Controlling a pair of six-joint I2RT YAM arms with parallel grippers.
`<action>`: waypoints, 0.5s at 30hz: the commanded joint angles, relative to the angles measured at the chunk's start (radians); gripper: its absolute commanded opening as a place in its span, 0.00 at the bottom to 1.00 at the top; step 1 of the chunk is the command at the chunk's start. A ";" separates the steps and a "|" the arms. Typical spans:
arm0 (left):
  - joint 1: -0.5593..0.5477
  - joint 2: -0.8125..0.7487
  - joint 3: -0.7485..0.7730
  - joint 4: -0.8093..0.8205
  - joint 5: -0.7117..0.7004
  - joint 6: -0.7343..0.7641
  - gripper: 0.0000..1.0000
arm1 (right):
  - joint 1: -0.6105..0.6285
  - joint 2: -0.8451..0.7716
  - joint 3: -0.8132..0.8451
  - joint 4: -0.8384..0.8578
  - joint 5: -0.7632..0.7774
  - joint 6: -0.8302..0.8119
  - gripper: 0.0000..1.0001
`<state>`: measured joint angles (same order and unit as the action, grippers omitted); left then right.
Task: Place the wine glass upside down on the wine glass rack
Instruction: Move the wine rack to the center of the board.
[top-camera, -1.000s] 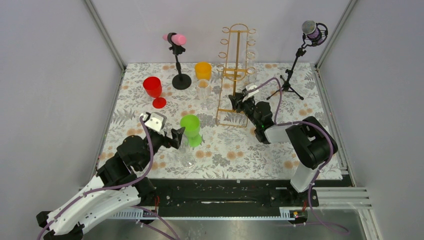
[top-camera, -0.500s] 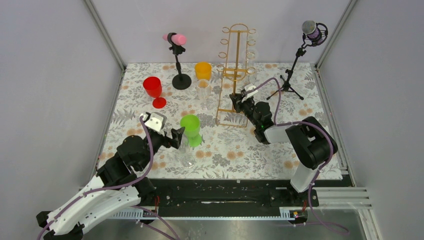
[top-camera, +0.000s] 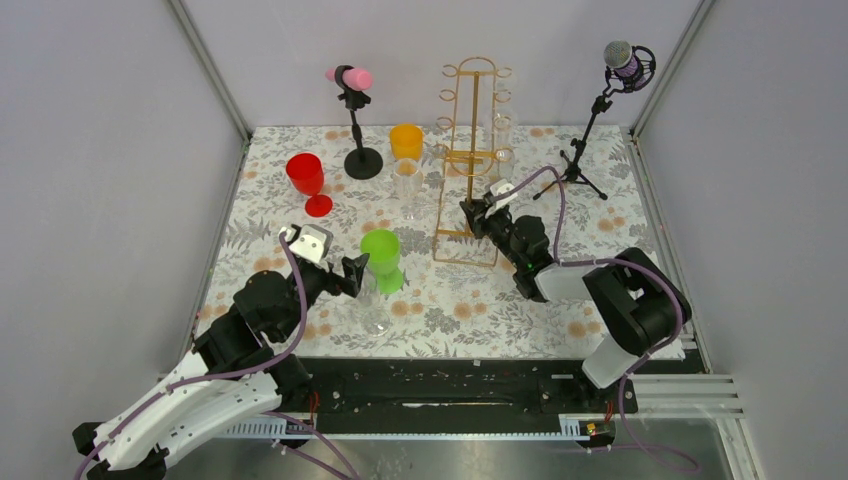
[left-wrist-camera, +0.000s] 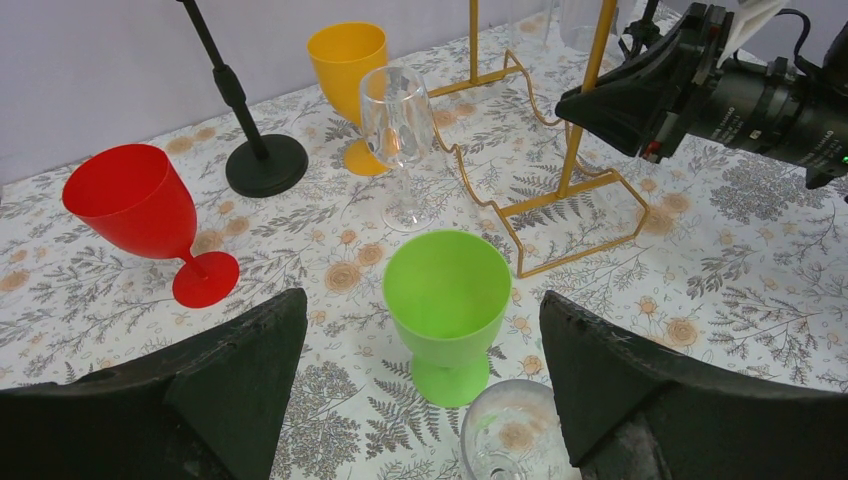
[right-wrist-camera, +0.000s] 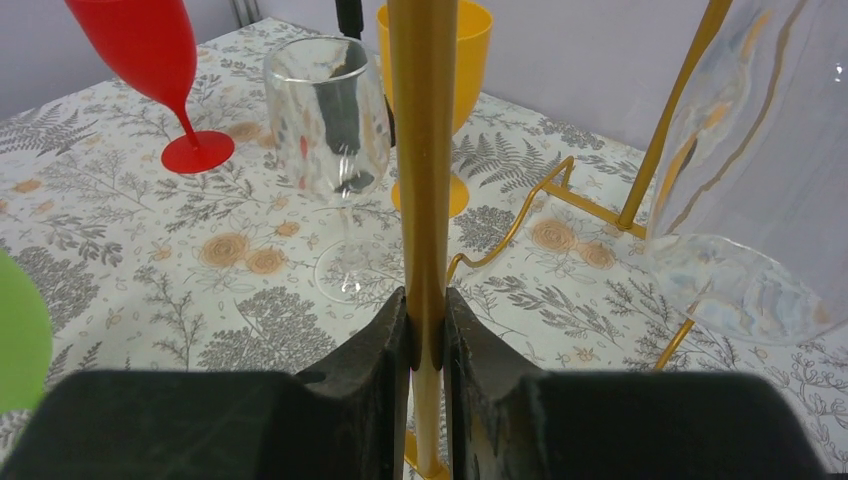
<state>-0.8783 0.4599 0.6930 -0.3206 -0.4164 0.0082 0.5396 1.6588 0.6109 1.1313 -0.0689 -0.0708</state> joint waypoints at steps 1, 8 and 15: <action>0.005 -0.002 -0.011 0.045 -0.022 0.013 0.87 | 0.046 -0.094 -0.054 0.055 0.014 -0.029 0.00; 0.005 -0.003 -0.012 0.045 -0.021 0.013 0.87 | 0.118 -0.206 -0.163 0.045 0.090 -0.063 0.00; 0.005 -0.002 -0.012 0.043 -0.023 0.012 0.87 | 0.227 -0.326 -0.289 0.051 0.234 -0.073 0.00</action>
<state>-0.8783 0.4599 0.6930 -0.3206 -0.4194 0.0082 0.7074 1.4086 0.3714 1.1183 0.0666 -0.0978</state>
